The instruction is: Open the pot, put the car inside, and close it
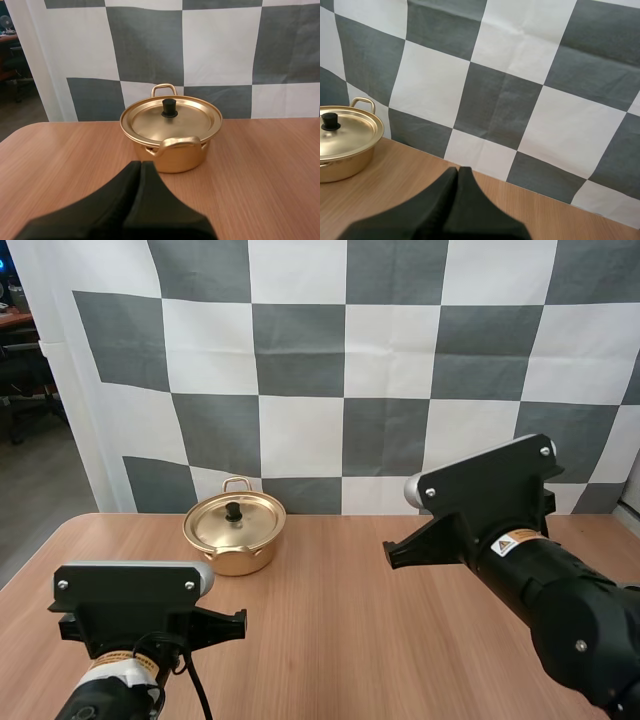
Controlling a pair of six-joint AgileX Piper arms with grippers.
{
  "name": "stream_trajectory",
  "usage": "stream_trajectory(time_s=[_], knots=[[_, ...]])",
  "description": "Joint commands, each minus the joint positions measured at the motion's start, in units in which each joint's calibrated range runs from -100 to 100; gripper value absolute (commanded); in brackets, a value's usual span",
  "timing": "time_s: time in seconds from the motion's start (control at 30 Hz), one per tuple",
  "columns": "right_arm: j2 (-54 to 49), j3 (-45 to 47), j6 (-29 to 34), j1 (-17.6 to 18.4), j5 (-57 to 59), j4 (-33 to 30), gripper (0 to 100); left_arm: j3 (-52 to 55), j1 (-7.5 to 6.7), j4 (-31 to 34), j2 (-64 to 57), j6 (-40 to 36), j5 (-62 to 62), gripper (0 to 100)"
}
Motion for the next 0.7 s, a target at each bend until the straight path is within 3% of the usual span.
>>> stream_trajectory(time_s=[0.0, 0.23, 0.67], knots=[[-4.63, 2.83, -0.02, -0.65, -0.05, 0.08, 0, 0.00, -0.04, -0.03, 0.00, 0.05, -0.02, 0], [-12.04, 11.04, 0.46, -2.83, -0.05, 1.62, 0, 0.00, -0.04, -0.03, 0.00, 0.05, -0.80, 0], [-24.21, 17.75, 1.24, -2.84, 2.40, 3.39, 0, 0.00, -0.04, -0.03, 0.00, 0.05, -0.80, 0]])
